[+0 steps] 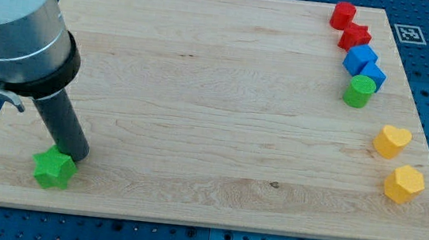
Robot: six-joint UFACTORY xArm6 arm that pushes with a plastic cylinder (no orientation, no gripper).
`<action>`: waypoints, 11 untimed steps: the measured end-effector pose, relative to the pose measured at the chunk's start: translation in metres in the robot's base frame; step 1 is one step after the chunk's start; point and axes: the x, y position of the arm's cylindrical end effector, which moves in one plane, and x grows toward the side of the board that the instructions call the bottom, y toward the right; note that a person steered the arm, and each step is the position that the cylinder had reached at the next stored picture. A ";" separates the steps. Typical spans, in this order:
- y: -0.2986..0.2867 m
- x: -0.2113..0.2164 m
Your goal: Touch the bottom of the green circle
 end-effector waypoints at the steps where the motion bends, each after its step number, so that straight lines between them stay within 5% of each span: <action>1: 0.014 -0.049; 3: 0.100 -0.136; 4: 0.159 -0.143; 7: 0.318 -0.124; 11: 0.348 -0.108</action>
